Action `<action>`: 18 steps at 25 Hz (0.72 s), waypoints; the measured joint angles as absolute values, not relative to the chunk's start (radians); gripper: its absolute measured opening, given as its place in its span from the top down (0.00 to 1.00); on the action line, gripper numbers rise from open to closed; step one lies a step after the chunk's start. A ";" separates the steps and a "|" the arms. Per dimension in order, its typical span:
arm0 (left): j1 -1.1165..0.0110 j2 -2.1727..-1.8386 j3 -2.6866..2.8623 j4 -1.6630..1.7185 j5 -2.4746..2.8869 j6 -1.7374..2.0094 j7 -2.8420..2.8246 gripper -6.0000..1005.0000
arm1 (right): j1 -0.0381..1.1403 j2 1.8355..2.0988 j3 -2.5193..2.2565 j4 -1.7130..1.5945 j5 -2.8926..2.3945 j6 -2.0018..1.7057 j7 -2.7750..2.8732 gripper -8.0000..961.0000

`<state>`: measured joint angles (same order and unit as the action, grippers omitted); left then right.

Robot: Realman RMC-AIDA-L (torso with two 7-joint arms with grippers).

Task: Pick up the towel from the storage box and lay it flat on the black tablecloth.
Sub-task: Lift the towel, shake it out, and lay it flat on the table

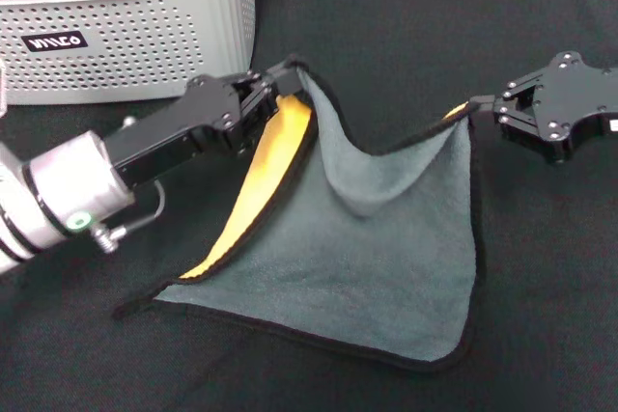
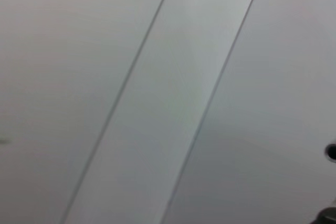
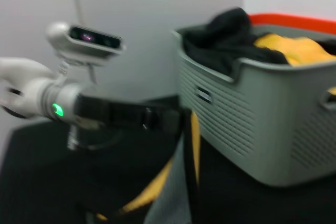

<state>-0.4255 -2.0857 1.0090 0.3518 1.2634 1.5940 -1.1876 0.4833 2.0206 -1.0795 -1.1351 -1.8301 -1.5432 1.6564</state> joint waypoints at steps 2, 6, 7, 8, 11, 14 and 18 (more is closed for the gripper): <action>-0.453 -2.093 0.998 0.344 1.253 1.566 -1.130 0.99 | 0.497 2.022 -1.096 -1.111 -1.848 -1.494 1.643 0.99; -0.491 -2.093 0.998 0.338 1.245 1.553 -1.060 0.99 | 0.528 2.019 -1.156 -1.064 -1.862 -1.385 1.627 0.99; -0.497 -2.092 1.000 0.340 1.248 1.545 -1.039 0.99 | 0.535 2.019 -1.164 -1.055 -1.871 -1.359 1.626 0.99; -0.501 -2.091 1.001 0.341 1.250 1.536 -1.022 0.99 | 0.540 2.019 -1.170 -1.048 -1.881 -1.339 1.626 0.99; -0.508 -2.090 1.004 0.344 1.252 1.500 -0.956 0.99 | 0.560 2.021 -1.196 -1.020 -1.903 -1.275 1.626 0.99; -0.509 -2.089 1.003 0.344 1.252 1.456 -0.924 0.99 | 0.578 2.021 -1.222 -0.992 -1.907 -1.221 1.628 0.99; -0.504 -2.091 1.003 0.341 1.252 1.384 -0.883 0.99 | 0.587 2.023 -1.238 -0.983 -1.926 -1.167 1.634 0.99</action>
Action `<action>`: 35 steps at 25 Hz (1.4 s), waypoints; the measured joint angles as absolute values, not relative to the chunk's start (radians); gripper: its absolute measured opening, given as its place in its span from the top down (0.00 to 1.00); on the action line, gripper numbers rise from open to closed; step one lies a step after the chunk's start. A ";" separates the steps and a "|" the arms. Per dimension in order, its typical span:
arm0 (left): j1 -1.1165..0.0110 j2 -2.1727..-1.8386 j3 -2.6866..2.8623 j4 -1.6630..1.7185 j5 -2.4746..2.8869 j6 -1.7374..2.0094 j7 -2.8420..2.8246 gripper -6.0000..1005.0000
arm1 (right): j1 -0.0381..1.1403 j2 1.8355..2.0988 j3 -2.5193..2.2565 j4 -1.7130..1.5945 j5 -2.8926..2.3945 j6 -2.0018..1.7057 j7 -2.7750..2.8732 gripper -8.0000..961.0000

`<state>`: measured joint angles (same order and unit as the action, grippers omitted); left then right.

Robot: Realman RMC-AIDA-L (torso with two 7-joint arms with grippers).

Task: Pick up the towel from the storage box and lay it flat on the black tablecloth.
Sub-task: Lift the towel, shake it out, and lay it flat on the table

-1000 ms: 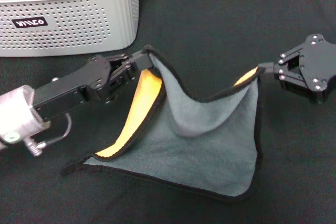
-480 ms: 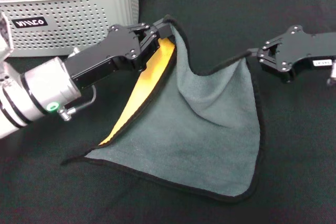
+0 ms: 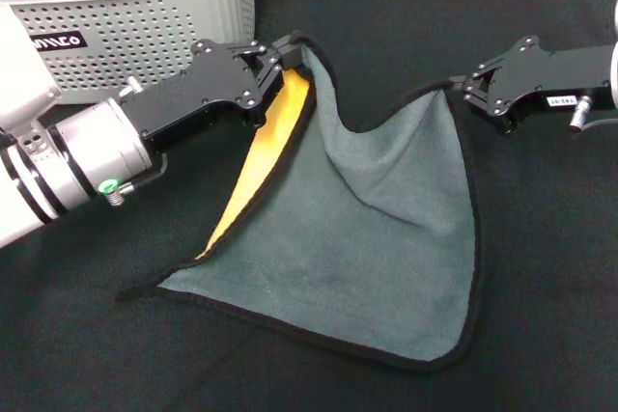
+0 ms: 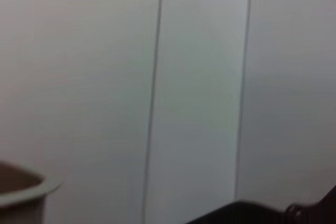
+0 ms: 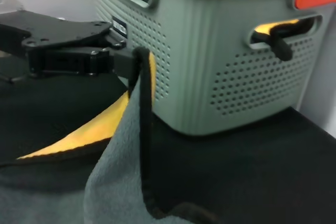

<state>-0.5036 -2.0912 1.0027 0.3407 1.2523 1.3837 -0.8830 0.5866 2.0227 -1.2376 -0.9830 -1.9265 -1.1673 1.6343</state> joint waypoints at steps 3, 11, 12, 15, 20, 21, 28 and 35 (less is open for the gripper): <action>-0.497 -2.092 1.004 0.336 1.253 1.345 -0.847 0.99 | 0.587 2.024 -1.257 -0.978 -1.935 -1.129 1.642 0.99; -0.476 -2.093 1.005 0.332 1.253 1.262 -0.707 0.99 | 0.603 2.023 -1.281 -0.937 -1.957 -1.070 1.650 0.99; -0.474 -2.094 1.005 0.332 1.253 1.260 -0.686 0.99 | 0.606 2.023 -1.283 -0.933 -1.958 -1.065 1.650 0.99; -0.472 -2.099 1.008 0.320 1.253 1.259 -0.581 0.99 | 0.613 2.023 -1.288 -0.919 -1.959 -1.054 1.650 0.99; -0.481 -2.103 1.008 0.292 1.250 1.258 -0.424 0.99 | 0.613 2.024 -1.292 -0.917 -1.959 -1.049 1.651 0.99; -0.482 -2.103 1.008 0.291 1.248 1.257 -0.405 0.99 | 0.613 2.024 -1.294 -0.917 -1.959 -1.049 1.651 0.99; -0.494 -2.102 1.000 0.303 1.230 1.252 -0.202 0.99 | 0.613 2.025 -1.299 -0.913 -1.959 -1.036 1.651 0.99; -0.505 -2.104 1.006 0.294 1.202 1.221 0.036 0.99 | 0.614 2.025 -1.306 -0.905 -1.959 -1.003 1.651 0.99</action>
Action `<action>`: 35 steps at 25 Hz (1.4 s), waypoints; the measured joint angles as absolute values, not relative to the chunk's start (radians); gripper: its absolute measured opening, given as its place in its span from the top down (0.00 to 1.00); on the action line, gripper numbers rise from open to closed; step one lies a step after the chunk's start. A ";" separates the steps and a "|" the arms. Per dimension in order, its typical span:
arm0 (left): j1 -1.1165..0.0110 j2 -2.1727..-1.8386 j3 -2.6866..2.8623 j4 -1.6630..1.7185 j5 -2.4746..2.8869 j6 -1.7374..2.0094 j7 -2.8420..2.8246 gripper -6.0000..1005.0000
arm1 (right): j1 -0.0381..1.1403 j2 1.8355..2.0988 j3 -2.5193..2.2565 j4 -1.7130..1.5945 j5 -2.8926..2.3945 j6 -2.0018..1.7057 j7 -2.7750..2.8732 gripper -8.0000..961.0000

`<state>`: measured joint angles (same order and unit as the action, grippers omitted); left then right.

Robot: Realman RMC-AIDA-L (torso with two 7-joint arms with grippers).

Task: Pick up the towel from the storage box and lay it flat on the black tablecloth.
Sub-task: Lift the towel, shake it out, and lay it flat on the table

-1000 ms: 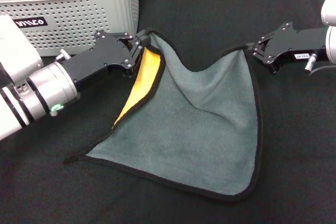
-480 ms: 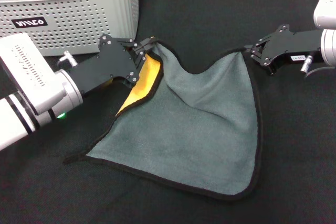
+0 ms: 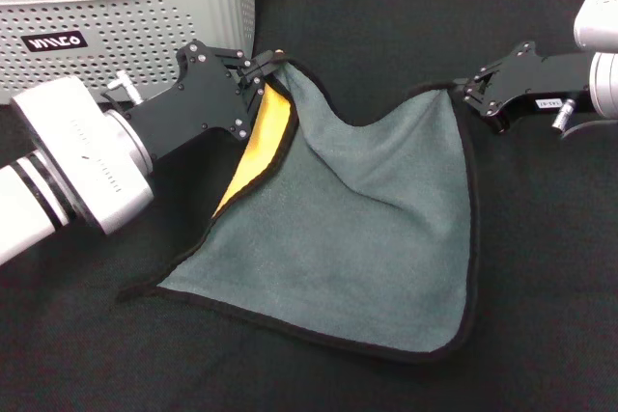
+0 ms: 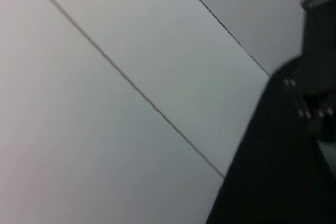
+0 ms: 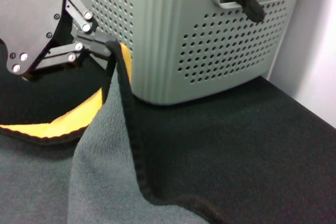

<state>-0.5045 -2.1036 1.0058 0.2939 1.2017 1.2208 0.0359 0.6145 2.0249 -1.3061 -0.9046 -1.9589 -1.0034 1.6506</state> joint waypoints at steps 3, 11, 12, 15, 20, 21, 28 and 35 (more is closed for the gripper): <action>-0.511 -2.105 1.008 0.281 1.207 1.188 0.129 0.99 | 0.617 2.025 -1.317 -0.897 -1.959 -0.983 1.651 0.99; -0.530 -2.107 1.008 0.231 1.201 1.134 0.327 0.99 | 0.627 2.024 -1.325 -0.877 -1.960 -0.960 1.651 0.99; -0.530 -2.107 1.008 0.231 1.198 1.134 0.343 0.99 | 0.627 2.023 -1.325 -0.877 -1.960 -0.959 1.651 0.99; -0.532 -2.107 1.008 0.231 1.181 1.133 0.399 0.99 | 0.627 2.023 -1.325 -0.877 -1.960 -0.957 1.651 0.99; -0.541 -2.106 1.008 0.230 1.175 1.115 0.489 0.99 | 0.627 2.023 -1.327 -0.877 -1.972 -0.942 1.651 0.99; -0.543 -2.106 1.008 0.230 1.175 1.109 0.503 0.99 | 0.627 2.024 -1.329 -0.877 -1.976 -0.937 1.651 0.99; -0.558 -2.107 1.008 0.216 1.180 1.056 0.665 0.99 | 0.633 2.024 -1.363 -0.877 -1.995 -0.905 1.669 0.99; -0.572 -2.108 1.008 0.205 1.175 1.024 0.819 0.99 | 0.634 2.023 -1.365 -0.878 -1.997 -0.901 1.673 0.99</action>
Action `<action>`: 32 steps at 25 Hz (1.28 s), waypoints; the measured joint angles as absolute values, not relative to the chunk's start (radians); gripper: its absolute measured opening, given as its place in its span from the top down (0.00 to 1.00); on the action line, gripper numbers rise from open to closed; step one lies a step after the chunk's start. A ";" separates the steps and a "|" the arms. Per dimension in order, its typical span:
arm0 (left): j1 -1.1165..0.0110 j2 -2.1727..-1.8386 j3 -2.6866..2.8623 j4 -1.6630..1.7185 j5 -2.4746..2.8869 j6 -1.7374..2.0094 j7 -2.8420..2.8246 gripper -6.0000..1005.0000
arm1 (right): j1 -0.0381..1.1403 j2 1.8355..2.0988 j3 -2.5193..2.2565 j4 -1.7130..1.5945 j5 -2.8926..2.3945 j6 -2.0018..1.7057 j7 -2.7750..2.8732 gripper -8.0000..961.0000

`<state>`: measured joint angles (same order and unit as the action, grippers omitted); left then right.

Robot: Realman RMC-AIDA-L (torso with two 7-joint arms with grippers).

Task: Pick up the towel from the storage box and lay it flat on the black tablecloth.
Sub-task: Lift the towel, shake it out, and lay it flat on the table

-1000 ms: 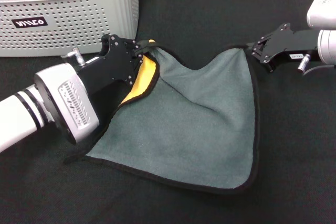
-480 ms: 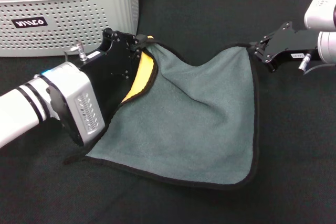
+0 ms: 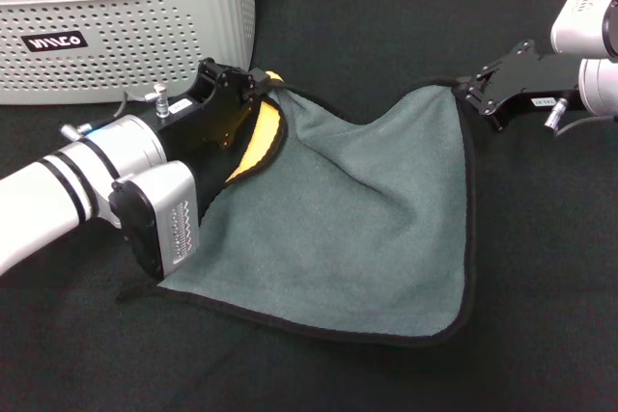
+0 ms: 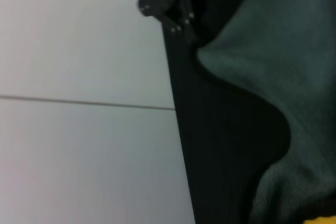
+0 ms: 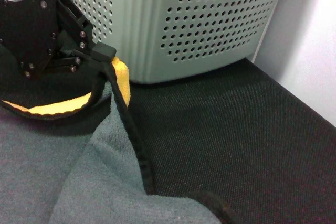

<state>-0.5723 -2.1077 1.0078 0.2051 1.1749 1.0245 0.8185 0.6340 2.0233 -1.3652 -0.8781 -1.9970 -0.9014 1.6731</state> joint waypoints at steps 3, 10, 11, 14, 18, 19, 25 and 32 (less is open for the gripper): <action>-0.577 -2.108 1.008 0.208 1.175 1.023 0.863 0.99 | 0.634 2.023 -1.365 -0.879 -1.997 -0.898 1.673 0.99; -0.589 -2.108 1.008 0.212 1.175 1.019 0.962 0.99 | 0.627 2.023 -1.365 -0.888 -1.997 -0.884 1.674 0.99; -0.589 -2.108 1.008 0.212 1.175 1.017 0.977 0.99 | 0.626 2.023 -1.365 -0.889 -1.997 -0.881 1.674 0.99; -0.589 -2.108 1.008 0.212 1.175 1.002 1.017 0.99 | 0.626 2.024 -1.365 -0.891 -1.997 -0.878 1.674 0.99; -0.589 -2.108 1.007 0.209 1.161 0.987 1.071 0.99 | 0.622 2.024 -1.366 -0.902 -1.998 -0.874 1.680 0.99; -0.589 -2.108 1.007 0.209 1.155 0.986 1.081 0.99 | 0.620 2.024 -1.367 -0.906 -1.999 -0.873 1.683 0.99; -0.592 -2.108 1.008 0.215 1.142 0.989 1.112 0.99 | 0.594 2.023 -1.374 -0.954 -2.049 -0.881 1.742 0.99; -0.608 -2.108 1.008 0.215 1.147 0.983 1.140 0.99 | 0.579 2.024 -1.374 -0.969 -2.073 -0.877 1.774 0.99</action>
<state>-0.6084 -2.1076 1.0078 0.2152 1.1468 0.9826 1.1397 0.5787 2.0243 -1.3739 -0.9691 -2.0734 -0.8774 1.7740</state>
